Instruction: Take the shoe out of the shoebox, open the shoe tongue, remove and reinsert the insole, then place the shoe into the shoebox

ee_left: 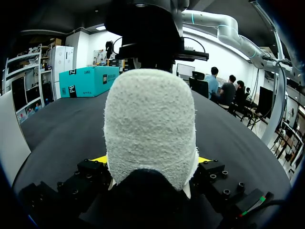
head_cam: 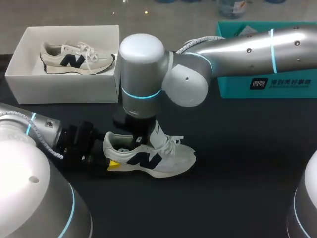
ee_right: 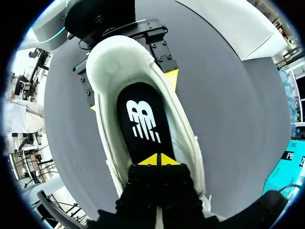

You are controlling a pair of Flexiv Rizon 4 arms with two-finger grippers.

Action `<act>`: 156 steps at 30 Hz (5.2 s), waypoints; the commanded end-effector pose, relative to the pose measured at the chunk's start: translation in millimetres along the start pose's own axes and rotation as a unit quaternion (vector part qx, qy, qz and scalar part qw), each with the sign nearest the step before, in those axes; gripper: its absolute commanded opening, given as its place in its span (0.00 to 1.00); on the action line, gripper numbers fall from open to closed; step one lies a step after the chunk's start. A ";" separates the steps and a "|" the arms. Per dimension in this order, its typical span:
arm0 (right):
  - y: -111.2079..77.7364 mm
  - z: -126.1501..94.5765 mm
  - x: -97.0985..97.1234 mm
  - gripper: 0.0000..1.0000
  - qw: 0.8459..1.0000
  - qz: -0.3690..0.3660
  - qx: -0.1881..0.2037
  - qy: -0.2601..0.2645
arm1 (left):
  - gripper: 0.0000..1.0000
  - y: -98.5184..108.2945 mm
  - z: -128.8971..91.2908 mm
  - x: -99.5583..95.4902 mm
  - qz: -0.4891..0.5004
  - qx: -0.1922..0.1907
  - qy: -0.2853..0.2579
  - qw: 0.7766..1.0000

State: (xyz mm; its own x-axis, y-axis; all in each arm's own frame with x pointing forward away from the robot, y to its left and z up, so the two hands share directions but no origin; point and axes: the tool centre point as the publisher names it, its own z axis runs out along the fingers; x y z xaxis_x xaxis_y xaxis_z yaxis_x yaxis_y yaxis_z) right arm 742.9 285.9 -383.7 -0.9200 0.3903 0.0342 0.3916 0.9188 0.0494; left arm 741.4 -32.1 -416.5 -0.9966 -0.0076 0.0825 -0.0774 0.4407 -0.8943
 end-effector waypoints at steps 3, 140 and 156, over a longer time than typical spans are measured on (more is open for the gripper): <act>5.6 2.1 -0.3 0.00 0.999 -0.016 -0.003 -0.034 | 0.00 0.0 -0.7 0.8 0.000 0.000 -0.001 1.000; 44.7 -46.2 -25.1 0.53 0.978 -0.137 -0.134 0.087 | 0.00 0.0 -0.7 0.8 0.000 0.000 -0.001 1.000; 34.7 -43.5 -19.7 0.00 0.979 -0.123 -0.135 0.096 | 0.00 0.0 -0.7 0.8 0.000 0.000 -0.001 1.000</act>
State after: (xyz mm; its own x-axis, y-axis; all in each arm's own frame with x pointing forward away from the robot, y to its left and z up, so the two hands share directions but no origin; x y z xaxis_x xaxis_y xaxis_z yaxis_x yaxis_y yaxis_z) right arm 777.6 309.6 -340.3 -0.9771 0.1163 0.1783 0.1718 0.9255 0.3375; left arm 741.5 -31.3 -416.7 -0.9966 -0.0078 0.0823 -0.0773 0.4392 -0.8950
